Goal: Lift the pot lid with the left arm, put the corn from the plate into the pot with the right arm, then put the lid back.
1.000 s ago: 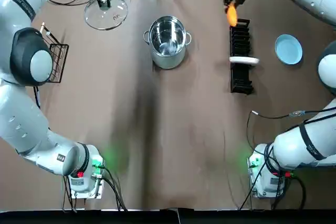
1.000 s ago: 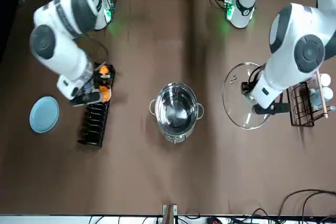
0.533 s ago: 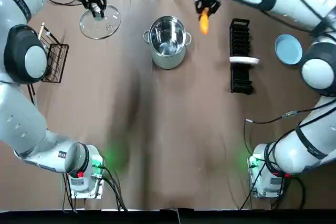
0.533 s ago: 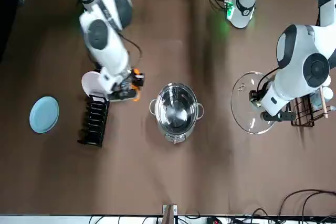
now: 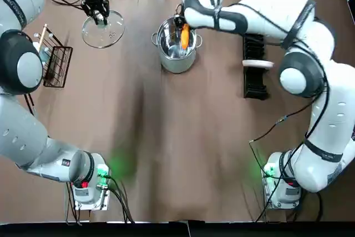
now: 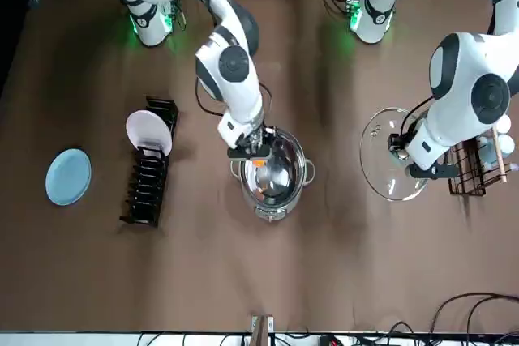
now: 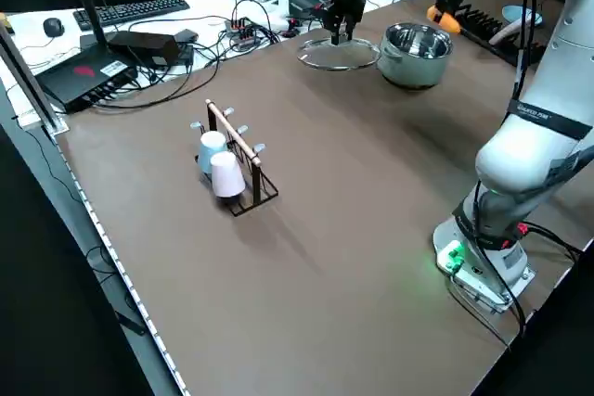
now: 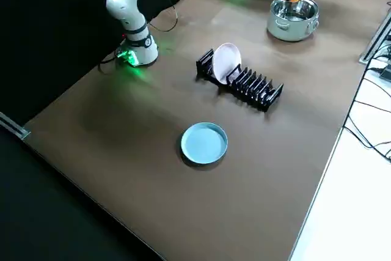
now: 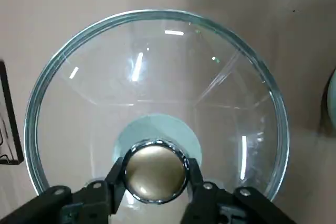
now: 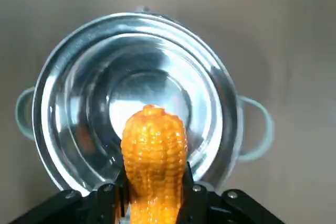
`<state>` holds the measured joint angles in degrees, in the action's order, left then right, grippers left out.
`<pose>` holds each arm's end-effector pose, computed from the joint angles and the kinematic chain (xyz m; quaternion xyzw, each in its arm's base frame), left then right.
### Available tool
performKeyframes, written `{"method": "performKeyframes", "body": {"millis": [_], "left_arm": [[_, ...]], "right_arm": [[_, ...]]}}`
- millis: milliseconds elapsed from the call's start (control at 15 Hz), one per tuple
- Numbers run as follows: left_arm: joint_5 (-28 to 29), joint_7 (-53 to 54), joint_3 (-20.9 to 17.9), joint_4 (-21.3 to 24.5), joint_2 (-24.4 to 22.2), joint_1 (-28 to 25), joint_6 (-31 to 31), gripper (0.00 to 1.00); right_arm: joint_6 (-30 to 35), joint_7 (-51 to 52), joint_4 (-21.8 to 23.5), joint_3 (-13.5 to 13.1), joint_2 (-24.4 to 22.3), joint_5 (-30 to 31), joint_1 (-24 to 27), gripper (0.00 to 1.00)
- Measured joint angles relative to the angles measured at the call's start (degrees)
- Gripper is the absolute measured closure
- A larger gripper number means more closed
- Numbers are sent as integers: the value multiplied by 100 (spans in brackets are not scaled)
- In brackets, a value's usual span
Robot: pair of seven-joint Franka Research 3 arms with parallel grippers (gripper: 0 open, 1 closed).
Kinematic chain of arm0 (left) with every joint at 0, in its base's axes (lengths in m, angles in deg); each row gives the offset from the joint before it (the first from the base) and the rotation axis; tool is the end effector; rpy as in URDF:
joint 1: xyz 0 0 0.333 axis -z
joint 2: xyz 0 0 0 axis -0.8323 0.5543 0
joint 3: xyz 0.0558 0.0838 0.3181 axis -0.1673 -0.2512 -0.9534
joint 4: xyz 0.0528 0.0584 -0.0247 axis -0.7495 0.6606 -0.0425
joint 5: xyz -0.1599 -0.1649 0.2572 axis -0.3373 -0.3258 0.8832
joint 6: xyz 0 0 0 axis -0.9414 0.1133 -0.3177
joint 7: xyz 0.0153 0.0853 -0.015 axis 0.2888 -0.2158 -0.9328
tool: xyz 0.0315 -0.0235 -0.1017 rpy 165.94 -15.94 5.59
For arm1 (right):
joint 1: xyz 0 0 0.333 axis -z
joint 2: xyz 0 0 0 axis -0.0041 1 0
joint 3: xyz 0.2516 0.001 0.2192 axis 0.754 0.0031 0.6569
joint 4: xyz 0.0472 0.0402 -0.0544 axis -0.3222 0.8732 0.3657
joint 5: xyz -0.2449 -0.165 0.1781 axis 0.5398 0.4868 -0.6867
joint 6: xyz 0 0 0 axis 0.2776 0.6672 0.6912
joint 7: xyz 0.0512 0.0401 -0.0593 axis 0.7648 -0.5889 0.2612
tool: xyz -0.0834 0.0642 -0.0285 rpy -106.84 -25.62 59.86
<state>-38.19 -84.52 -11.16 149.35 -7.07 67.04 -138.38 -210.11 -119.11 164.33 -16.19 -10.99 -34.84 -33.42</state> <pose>0.5476 -0.0762 0.4618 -0.9976 0.0061 0.0682 0.0074 0.5226 0.4828 0.3931 -0.9965 0.0149 -0.0455 0.0691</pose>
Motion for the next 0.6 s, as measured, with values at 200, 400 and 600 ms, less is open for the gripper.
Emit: {"method": "performKeyframes", "body": {"millis": [200,400,600], "left_arm": [[0,3,3,18,-3,-50,-22,50],[0,3,3,67,-2,-74,-86,50],[0,3,12,103,-2,-74,-130,50]], "right_arm": [[-619,-11,-20,-354,346,0,-294,60],[-1111,-15,-79,-508,671,0,-410,60],[-1251,-26,-124,-562,837,0,-418,60]]}}
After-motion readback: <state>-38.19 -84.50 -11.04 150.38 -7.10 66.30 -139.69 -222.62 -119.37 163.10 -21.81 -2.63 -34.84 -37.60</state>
